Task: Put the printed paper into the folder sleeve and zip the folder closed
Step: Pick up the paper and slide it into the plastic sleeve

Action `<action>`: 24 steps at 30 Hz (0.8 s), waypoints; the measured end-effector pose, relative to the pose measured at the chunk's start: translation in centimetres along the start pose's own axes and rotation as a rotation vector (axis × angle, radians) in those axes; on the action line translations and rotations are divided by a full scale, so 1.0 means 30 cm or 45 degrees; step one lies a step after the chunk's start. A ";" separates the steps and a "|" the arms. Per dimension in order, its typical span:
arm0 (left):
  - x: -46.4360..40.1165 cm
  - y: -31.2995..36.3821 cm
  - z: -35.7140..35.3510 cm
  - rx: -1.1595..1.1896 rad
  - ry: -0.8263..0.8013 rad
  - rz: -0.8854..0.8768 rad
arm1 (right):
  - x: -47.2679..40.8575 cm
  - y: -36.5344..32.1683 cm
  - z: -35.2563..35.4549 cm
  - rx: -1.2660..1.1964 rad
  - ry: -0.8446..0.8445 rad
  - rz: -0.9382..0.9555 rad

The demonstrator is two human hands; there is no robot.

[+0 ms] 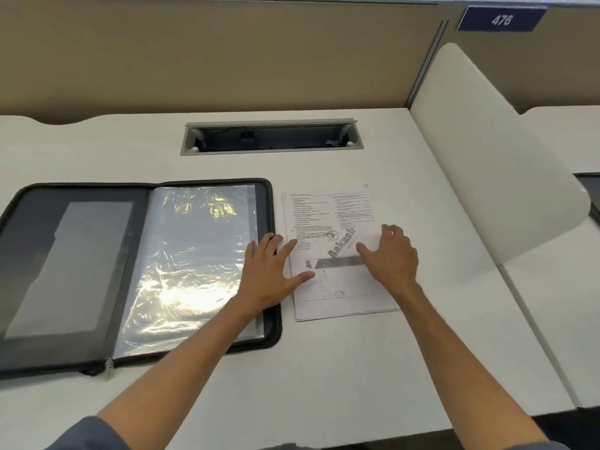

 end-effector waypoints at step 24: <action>0.003 0.005 -0.020 -0.177 -0.080 0.019 | -0.080 0.083 -0.048 -0.798 -0.293 -0.346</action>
Point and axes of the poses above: each hand's wrist, its own x-axis away from the middle knuckle, its own z-axis out of the back of the hand, y = z × x, the point moved 6 cm from there along -x, towards the middle knuckle, and after that the axes turned 8 degrees about x, right-handed, at the moved point
